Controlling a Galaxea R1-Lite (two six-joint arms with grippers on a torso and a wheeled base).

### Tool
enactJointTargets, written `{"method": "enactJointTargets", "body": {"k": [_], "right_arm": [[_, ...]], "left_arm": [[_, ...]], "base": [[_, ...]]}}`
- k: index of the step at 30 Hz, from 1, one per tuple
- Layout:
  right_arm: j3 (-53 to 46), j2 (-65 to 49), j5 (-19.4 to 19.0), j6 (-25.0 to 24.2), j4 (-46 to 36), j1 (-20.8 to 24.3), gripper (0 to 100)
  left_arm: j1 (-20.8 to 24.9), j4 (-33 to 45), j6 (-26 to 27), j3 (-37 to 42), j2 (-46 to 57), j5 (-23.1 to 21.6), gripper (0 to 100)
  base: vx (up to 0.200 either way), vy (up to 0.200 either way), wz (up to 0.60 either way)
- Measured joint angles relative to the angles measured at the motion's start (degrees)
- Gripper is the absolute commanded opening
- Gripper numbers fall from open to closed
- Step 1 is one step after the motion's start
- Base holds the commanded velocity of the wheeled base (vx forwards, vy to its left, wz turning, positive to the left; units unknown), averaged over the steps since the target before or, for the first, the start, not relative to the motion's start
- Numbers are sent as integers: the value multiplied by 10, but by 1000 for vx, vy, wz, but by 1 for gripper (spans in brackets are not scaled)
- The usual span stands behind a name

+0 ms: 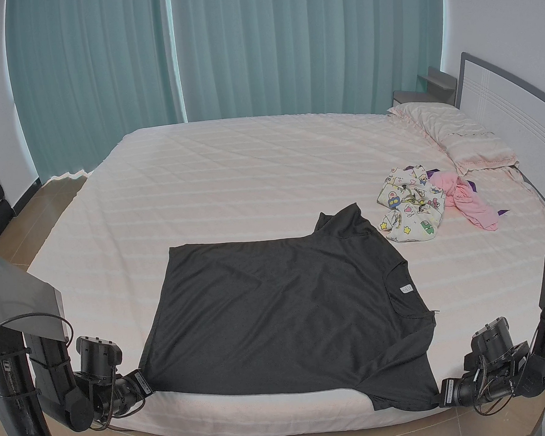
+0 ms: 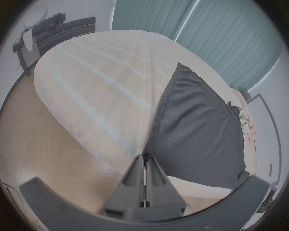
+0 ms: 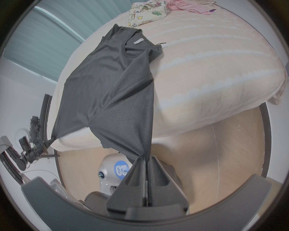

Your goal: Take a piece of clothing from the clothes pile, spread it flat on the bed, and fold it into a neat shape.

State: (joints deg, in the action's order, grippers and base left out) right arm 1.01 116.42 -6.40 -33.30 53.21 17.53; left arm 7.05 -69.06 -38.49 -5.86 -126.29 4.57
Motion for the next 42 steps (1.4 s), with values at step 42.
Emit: {"method": "enactJointTargets", "body": {"k": [42], "right_arm": [[0, -175, 36, 55, -247, 75, 0]], "left_arm": [[30, 139, 77, 49, 72, 4, 0]], "base": [[0, 0, 0]]}}
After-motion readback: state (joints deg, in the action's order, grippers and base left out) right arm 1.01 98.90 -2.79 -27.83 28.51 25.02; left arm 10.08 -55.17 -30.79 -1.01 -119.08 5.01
